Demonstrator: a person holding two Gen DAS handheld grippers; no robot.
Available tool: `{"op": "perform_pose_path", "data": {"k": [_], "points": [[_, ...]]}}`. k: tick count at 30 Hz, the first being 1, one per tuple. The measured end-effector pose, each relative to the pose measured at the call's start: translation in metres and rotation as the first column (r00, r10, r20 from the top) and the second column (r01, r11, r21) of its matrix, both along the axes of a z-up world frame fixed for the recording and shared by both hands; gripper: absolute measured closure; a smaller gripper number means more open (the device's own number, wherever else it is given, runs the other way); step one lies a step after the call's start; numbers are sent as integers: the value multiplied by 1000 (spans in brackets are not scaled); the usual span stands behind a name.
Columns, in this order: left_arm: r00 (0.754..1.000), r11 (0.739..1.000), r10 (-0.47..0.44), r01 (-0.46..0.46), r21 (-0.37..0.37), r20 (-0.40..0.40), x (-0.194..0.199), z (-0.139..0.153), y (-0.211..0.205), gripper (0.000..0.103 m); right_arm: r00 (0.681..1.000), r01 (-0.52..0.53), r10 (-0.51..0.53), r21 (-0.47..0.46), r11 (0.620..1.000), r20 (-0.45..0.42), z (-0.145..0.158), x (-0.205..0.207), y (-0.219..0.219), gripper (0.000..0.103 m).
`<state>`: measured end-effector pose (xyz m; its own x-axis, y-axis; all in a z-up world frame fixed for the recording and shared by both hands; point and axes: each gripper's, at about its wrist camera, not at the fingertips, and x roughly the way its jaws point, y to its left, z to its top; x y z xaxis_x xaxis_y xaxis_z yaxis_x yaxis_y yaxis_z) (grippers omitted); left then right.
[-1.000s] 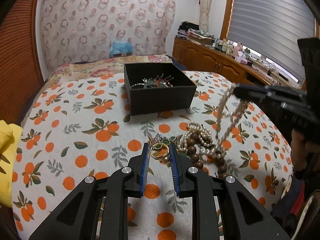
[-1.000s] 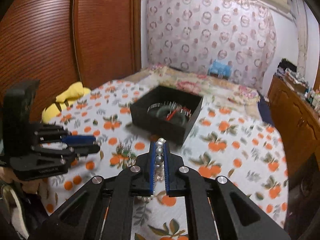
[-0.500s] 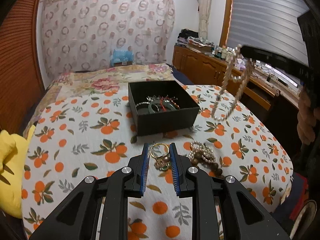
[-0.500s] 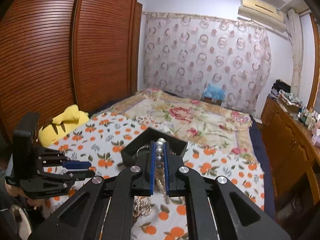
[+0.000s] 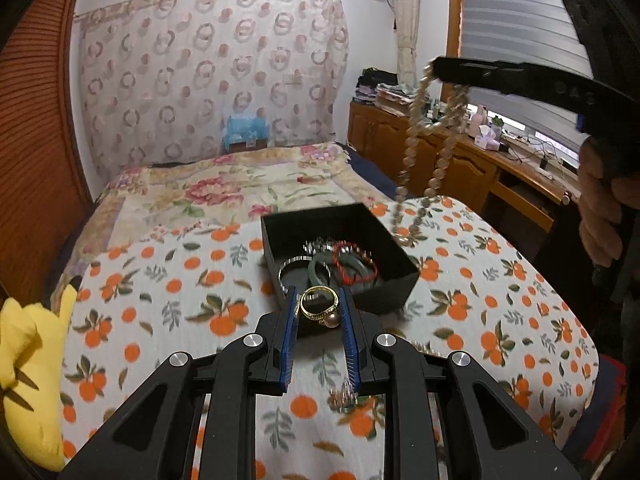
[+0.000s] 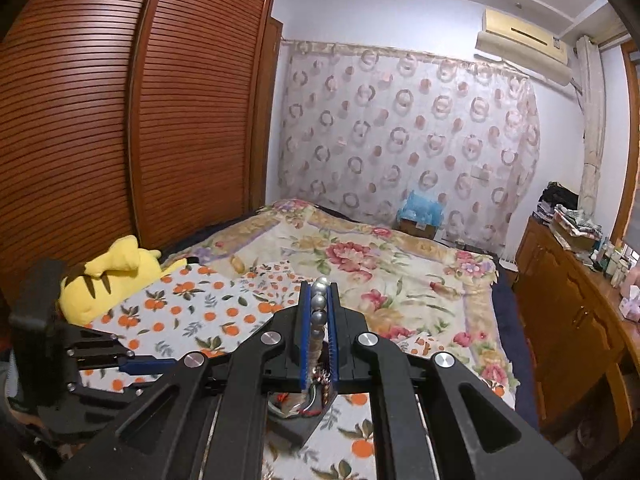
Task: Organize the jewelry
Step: 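Lift the pearl necklace with the right tool while the left tool carries the ring, then drop the pearl necklace in the box with right tool while left tool drops the ring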
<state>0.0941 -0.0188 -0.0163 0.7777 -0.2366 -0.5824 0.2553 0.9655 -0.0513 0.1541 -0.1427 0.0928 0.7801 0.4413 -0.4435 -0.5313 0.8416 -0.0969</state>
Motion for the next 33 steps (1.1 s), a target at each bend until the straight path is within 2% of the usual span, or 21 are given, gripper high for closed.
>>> {"op": "perform_pose_path", "data": {"k": [9,18,22,26,33], "points": [[1000,1000,-2,2,22,-2,37,3,-10,84,999,11,-11,-2,1000,-37,-18,36,10,94],[999,999,-8,10,36,-35,60,-5,-22,84,984,11,-12,-5,1000,-178,-66,58,13,94],[999,999,-6,8,45,-43,65,-9,-24,84,977,17,-19,-12,1000,-213,-83,61,13,94],[999,999,3,-1,50,-50,72,-11,-24,84,971,26,-19,23,999,-237,-87,62,5,93],[998,998,15,-12,68,-54,87,-11,-25,84,971,38,-35,7,999,-238,-93,56,-9,93]]}}
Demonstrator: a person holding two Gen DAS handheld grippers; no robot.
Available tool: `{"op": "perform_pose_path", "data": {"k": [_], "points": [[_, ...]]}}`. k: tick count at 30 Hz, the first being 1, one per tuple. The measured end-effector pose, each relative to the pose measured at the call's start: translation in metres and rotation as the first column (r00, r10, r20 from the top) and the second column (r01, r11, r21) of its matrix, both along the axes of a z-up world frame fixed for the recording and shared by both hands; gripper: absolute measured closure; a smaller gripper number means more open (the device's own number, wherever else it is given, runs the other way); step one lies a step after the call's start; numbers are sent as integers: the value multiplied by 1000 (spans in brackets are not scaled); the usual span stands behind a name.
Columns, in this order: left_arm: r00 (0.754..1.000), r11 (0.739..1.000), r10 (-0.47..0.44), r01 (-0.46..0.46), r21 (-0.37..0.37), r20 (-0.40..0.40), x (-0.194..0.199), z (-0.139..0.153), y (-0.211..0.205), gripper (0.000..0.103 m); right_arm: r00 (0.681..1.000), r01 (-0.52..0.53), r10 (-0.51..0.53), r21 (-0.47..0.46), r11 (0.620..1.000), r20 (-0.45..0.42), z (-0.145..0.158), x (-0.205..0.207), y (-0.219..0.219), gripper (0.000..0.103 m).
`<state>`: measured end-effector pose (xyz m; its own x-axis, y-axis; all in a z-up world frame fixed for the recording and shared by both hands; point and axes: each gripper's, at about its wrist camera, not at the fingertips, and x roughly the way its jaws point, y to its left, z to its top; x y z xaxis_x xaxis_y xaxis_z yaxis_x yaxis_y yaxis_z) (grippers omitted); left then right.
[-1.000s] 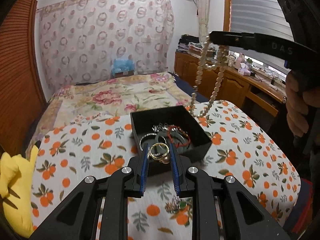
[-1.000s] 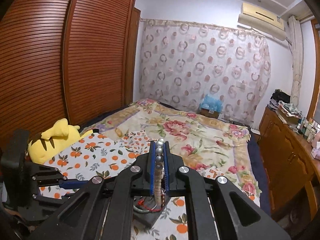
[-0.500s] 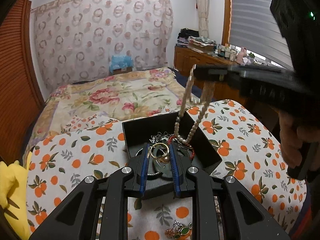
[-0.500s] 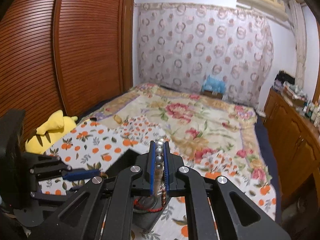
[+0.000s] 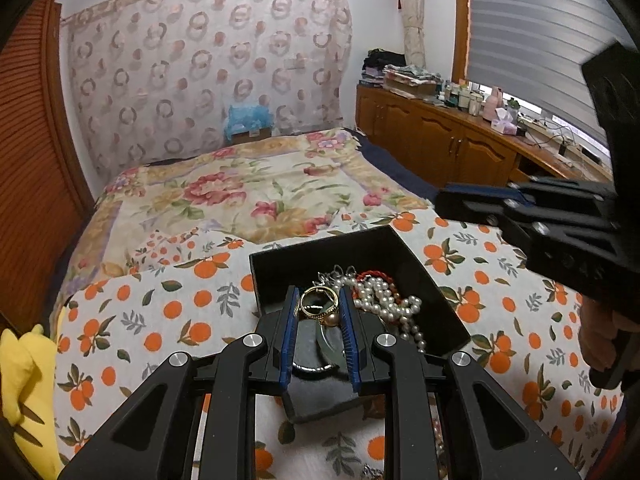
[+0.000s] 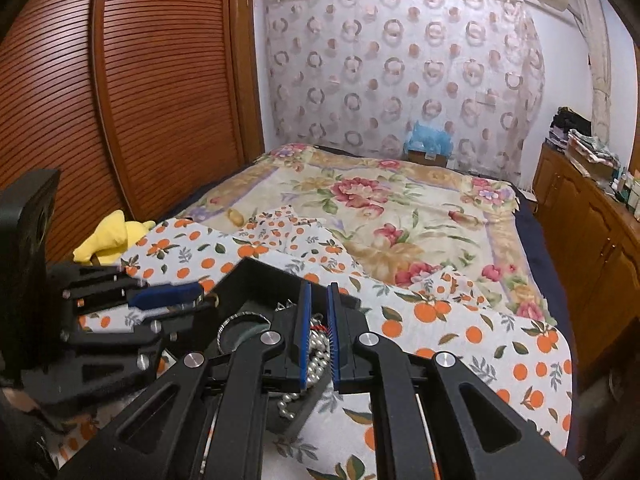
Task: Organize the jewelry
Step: 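Drop the pearl necklace in the box with right tool while left tool drops the ring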
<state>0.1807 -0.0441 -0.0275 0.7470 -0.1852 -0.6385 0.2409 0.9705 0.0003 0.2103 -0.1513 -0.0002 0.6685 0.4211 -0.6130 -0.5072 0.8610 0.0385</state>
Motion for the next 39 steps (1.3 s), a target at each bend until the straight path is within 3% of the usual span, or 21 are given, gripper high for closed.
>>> {"op": "perform_pose_path", "data": {"k": [3,7,20,25,29,39], "points": [[1000,1000,2,-2,3,6,2,3,-2,83,1000,2,-2,-5,1000,-1,-4,-6,-6,93],[1000,1000,-3,4,-8,27,-2,8,-2,65,1000,0,0,-5,1000,1,-11,-18,-14,93],[999,999,-32,32,-13,26,-54,4,5,65,998,-60,60,-8,998,-26,-36,-80,-21,93],[999,999,-34,34,-15,4,-76,-10,12,64,992,-101,101,-1,995,-82,-54,-101,-13,85],[999,999,-24,23,-44,-25,-91,-23,21,64,987,-112,111,-2,994,-115,-67,-111,-7,77],[997,999,-14,10,-45,-81,-116,-48,33,64,972,-122,114,-26,992,-203,-89,-107,4,77]]}}
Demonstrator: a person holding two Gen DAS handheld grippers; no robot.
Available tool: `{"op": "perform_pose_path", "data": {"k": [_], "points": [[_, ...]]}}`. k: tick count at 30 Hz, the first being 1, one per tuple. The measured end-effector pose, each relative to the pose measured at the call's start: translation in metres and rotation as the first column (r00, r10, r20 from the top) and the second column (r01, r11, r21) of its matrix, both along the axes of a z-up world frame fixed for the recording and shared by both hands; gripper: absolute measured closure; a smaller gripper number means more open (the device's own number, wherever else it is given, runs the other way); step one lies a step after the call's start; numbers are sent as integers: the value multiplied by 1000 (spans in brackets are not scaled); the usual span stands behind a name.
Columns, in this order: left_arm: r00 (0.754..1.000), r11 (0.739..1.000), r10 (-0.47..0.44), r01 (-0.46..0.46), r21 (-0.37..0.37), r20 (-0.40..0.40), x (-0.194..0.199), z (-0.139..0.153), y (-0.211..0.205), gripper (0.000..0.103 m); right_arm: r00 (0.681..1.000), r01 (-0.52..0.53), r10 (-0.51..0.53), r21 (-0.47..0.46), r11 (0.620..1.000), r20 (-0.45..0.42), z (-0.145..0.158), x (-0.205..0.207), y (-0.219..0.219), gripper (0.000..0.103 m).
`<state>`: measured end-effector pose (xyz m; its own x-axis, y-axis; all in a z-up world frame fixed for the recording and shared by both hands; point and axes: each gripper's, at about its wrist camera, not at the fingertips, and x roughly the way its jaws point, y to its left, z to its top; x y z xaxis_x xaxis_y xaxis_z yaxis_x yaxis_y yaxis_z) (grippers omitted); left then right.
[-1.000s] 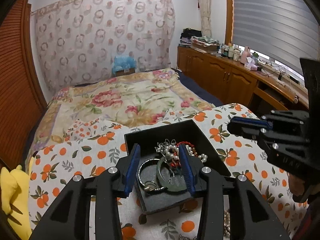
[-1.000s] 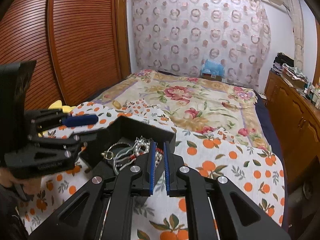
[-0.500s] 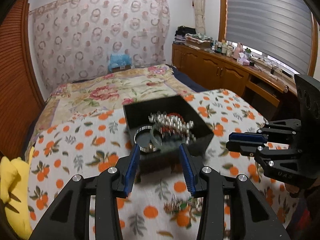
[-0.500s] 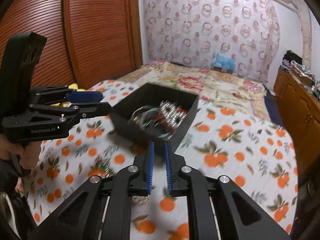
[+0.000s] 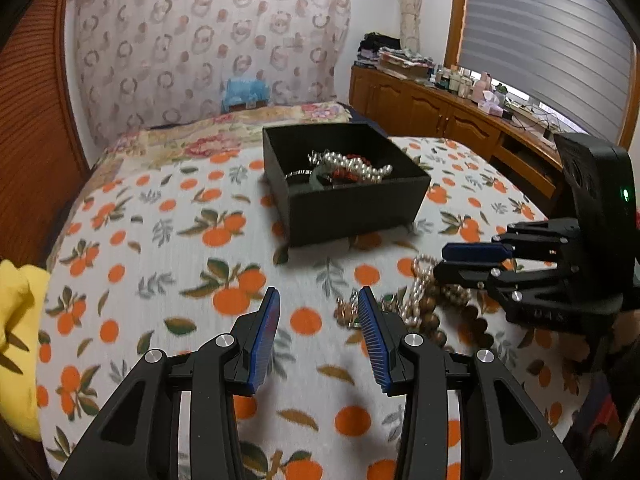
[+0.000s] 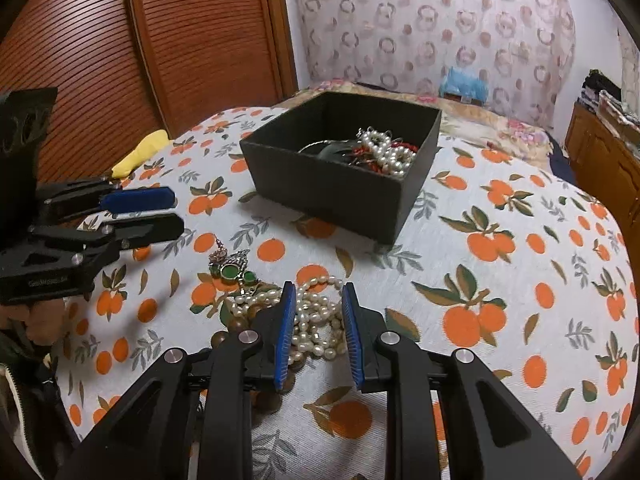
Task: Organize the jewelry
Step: 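Drop the pearl necklace in the box with right tool while left tool drops the ring, then grasp the pearl strand with right tool while left tool grasps the brown bead bracelet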
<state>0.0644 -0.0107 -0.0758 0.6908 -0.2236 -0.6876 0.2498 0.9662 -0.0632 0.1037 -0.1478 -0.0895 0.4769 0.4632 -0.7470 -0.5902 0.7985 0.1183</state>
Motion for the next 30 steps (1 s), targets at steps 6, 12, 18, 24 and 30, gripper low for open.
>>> {"op": "perform_pose_path", "data": {"k": [6,12,18,24,30], "points": [[1000,1000,-11,11,-2,-19,-3,-6,-3,64,999,34,-34,-32,999,-5,-2,9,0,77],[999,999,-34,34,4,-38,-4,-12,-11,64,999,44,-45,-54,998,-8,-6,12,-4,78],[996,998,-59,59,8,-61,-4,-17,-17,64,1000,27,-27,-72,997,-7,-6,13,-5,78],[994,998,-68,69,9,-82,-1,-20,-20,64,999,13,-10,-107,994,31,-5,6,0,93],[993,996,-85,87,18,-86,0,-20,-27,64,995,51,-44,-74,996,90,13,3,-12,93]]}}
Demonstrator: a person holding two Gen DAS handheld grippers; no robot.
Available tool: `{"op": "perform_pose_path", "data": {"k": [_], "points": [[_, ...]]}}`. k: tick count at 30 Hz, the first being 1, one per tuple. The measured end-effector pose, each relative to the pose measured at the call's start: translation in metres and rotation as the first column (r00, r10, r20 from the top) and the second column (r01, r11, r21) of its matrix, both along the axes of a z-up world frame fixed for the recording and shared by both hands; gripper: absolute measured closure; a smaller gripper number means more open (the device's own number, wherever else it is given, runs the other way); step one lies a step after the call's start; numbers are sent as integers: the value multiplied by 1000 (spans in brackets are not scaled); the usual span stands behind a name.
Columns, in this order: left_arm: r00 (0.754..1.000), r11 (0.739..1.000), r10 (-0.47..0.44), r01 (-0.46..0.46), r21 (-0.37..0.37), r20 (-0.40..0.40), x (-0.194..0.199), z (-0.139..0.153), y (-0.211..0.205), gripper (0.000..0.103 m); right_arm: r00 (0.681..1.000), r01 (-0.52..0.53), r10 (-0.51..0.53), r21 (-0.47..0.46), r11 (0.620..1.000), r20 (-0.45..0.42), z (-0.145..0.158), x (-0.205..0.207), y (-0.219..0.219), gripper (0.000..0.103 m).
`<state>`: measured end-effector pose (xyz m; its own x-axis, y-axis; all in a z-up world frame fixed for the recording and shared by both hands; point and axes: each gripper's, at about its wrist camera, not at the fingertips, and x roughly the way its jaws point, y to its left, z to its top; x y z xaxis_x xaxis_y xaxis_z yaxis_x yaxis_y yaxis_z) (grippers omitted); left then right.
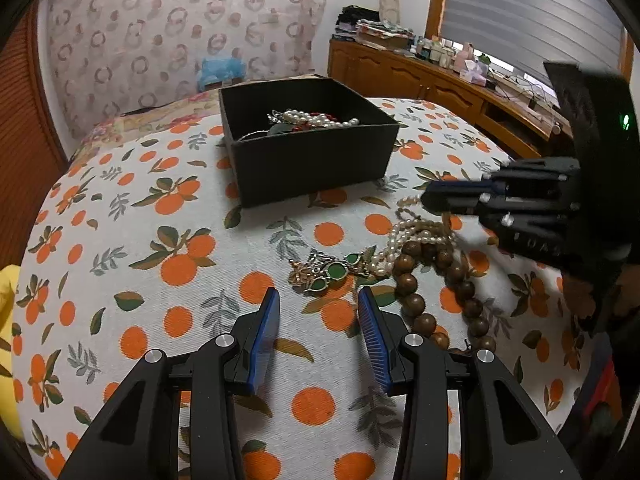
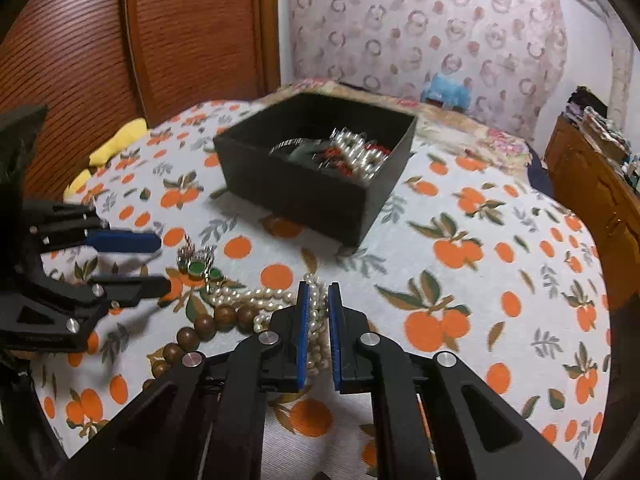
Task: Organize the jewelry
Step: 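Grasp the pearl strand with right tool while left tool grasps the brown bead bracelet, then lift the pearl strand with right tool while left tool lifts the bead bracelet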
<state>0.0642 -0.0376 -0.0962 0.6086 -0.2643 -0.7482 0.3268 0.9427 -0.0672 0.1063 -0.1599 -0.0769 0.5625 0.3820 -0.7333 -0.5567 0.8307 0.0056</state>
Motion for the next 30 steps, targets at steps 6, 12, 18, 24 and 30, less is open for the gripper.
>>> {"op": "perform_pose_path", "data": {"k": [6,12,18,24,30], "points": [[1000,1000,-19,19,-6,11,-2,3,-7,64,999,19,-20,27,999,36,17,-1,-12,93],[999,999,-41,41,12,14,4,3,-15,74,997,39,-42,53,998,62,30,-2,-24,93],[998,997,-68,68,-25,1,5,6,-22,75,994,59,-64,62,996,93,40,-6,-34,93],[995,995,-98,98,-24,-13,3,4,-37,75,989,74,-84,84,994,121,53,-9,-44,93],[992,993,-118,118,2,-35,3,-4,-51,75,984,84,-99,104,991,149,67,-10,-50,93]]}}
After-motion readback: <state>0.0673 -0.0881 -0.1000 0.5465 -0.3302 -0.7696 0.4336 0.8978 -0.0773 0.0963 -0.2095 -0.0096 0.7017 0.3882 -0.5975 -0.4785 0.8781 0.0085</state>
